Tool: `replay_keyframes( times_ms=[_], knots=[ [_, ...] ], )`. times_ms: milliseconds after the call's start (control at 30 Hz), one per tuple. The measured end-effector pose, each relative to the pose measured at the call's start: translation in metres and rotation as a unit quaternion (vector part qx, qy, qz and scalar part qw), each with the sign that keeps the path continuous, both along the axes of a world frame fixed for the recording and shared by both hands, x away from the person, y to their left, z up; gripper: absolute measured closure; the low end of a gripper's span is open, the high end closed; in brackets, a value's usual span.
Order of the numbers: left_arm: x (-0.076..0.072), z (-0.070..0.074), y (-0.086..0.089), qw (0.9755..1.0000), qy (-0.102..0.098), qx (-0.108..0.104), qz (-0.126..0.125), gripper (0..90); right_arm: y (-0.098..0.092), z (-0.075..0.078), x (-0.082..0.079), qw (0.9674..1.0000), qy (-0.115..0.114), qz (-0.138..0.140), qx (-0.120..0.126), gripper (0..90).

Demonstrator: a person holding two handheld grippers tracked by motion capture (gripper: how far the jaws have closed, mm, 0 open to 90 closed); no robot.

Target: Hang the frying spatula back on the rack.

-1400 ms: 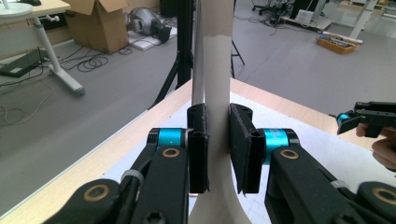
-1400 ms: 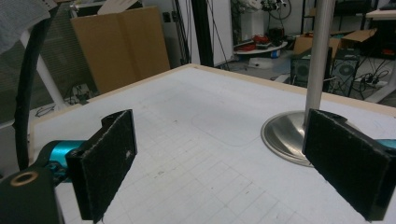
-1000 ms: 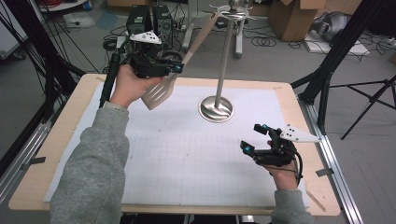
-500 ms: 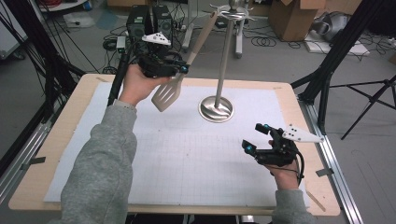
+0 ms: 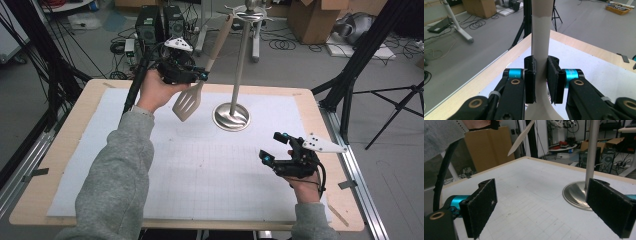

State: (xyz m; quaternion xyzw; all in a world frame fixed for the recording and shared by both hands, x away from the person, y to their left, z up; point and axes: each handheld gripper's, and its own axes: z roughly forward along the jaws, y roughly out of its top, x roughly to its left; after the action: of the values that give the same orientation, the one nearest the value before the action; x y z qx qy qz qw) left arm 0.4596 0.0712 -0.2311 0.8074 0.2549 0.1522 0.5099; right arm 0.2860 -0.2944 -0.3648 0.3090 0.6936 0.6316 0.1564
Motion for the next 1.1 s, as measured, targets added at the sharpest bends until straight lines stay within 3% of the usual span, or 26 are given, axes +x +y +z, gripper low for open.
replay_keyframes(
  times_ms=[1100],
  knots=[
    [0.014,-0.012,-0.025,1.0000,-0.002,0.005,0.001,77.1,-0.005,-0.001,-0.001,1.0000,0.001,-0.009,0.000,8.7]
  ],
)
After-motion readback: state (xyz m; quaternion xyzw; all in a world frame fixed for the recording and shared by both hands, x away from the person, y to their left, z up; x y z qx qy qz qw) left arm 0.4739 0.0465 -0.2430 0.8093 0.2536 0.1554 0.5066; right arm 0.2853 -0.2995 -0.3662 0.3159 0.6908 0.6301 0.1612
